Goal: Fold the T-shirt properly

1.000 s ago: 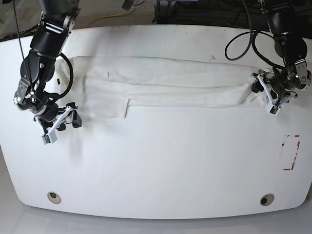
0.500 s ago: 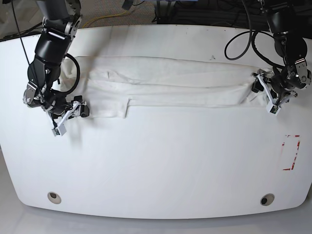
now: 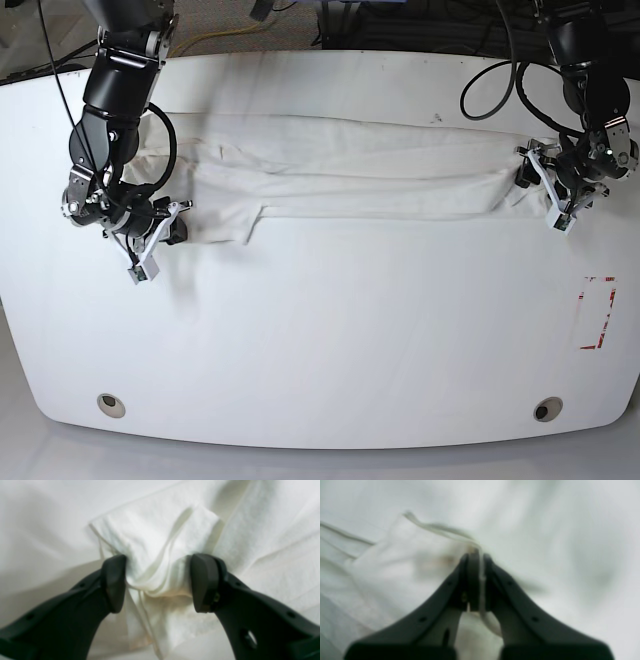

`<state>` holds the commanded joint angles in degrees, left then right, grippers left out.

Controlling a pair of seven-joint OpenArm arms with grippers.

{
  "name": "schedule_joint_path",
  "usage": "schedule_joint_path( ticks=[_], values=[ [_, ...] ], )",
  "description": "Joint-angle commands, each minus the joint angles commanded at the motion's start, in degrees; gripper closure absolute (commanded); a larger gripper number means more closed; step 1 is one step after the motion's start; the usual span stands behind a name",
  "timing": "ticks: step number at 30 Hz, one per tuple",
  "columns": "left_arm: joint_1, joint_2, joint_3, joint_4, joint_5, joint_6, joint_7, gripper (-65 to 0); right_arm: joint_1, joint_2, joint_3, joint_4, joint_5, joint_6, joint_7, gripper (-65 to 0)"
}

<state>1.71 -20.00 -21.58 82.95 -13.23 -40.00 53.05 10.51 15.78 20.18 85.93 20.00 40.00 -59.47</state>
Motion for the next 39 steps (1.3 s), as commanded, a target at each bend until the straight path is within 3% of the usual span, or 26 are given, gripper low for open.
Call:
schedule_joint_path(
  ticks=[4, 8, 15, 19, 21, 24, 28, 34, 39],
  values=[
    [0.00, -0.09, 0.00, 0.35, 0.00, 0.00, 0.00, -37.1, -5.27, -0.18, 0.00, 13.27, 0.00, 0.00, -5.71, 0.0],
    [0.00, -0.09, 0.09, 0.26, 0.00, 0.00, 0.00, -37.1, -11.25, -1.76, 0.62, 22.77, 0.00, 0.00, -7.74, 0.0],
    [0.00, -0.09, 0.09, 0.09, 0.09, 0.00, 0.00, -37.1, -17.41, -4.57, 4.75, 20.57, -0.18, 0.00, -7.38, 0.0],
    [0.00, -0.09, 0.09, 0.26, -0.09, 0.00, 0.00, -37.1, -18.37, -4.40, 6.95, 14.86, -0.70, 0.00, -3.08, -1.1],
    [-0.09, -0.09, 0.00, 0.26, -0.26, 0.00, 0.00, -37.1, -18.90, -3.69, 8.88, 11.78, -0.79, 0.00, -0.18, -12.0],
    [-0.09, -0.09, 0.00, 0.35, -0.44, 0.00, 0.00, -37.1, -19.16, -3.34, 10.90, 11.08, 0.18, 0.00, 0.09, -29.6],
    [-0.35, 0.26, -2.29, 0.62, -3.34, 0.00, 0.00, -37.2, -23.12, -3.60, 12.40, 19.08, 6.07, 0.00, -0.09, -44.7],
    [-0.35, -0.09, -4.92, 3.34, -13.01, 0.00, 1.32, -37.8, -27.08, -3.69, 10.02, 22.42, 18.90, 0.00, -1.14, -45.2],
    [-0.53, -1.76, -8.88, 5.19, -20.40, 0.00, 7.74, -37.8, -25.93, -3.69, 5.10, 14.07, 17.49, 0.00, 0.70, -45.2]
  ],
)
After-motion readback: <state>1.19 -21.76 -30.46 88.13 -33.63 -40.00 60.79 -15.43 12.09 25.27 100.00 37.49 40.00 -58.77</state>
